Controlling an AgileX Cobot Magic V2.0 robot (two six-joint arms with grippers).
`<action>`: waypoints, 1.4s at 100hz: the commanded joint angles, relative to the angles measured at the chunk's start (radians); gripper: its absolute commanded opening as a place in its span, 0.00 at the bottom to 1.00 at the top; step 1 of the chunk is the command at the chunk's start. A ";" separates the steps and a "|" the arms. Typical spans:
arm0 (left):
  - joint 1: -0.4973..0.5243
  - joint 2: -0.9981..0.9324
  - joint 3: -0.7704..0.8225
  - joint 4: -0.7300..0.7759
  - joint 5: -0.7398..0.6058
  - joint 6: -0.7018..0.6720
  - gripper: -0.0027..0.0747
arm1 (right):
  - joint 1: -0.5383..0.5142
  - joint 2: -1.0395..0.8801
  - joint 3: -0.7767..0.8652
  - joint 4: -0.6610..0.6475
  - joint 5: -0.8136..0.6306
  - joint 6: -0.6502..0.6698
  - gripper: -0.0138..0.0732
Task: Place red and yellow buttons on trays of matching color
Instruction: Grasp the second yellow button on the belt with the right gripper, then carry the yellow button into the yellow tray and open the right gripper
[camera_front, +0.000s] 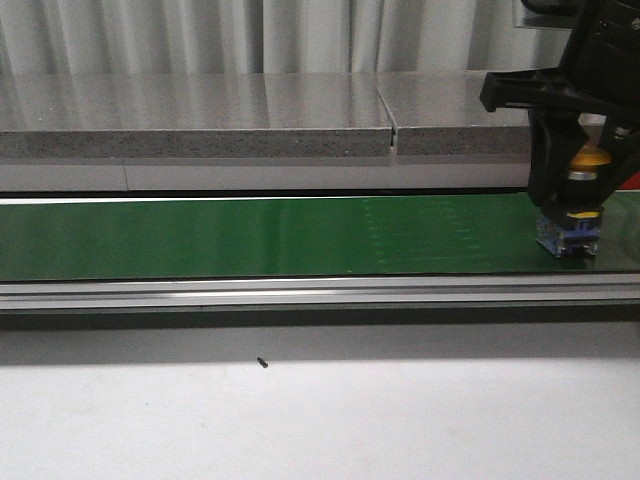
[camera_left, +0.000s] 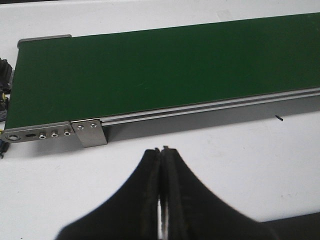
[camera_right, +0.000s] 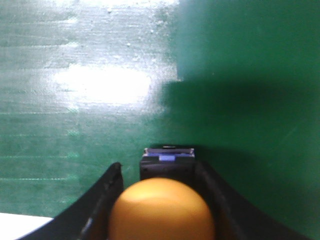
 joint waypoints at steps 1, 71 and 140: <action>-0.009 0.004 -0.026 -0.025 -0.065 0.000 0.01 | -0.007 -0.038 -0.024 -0.019 -0.032 0.003 0.29; -0.009 0.004 -0.026 -0.025 -0.065 0.000 0.01 | -0.307 -0.283 0.063 -0.120 0.072 -0.013 0.29; -0.009 0.004 -0.026 -0.025 -0.065 0.000 0.01 | -0.608 -0.205 0.268 -0.019 -0.208 -0.382 0.28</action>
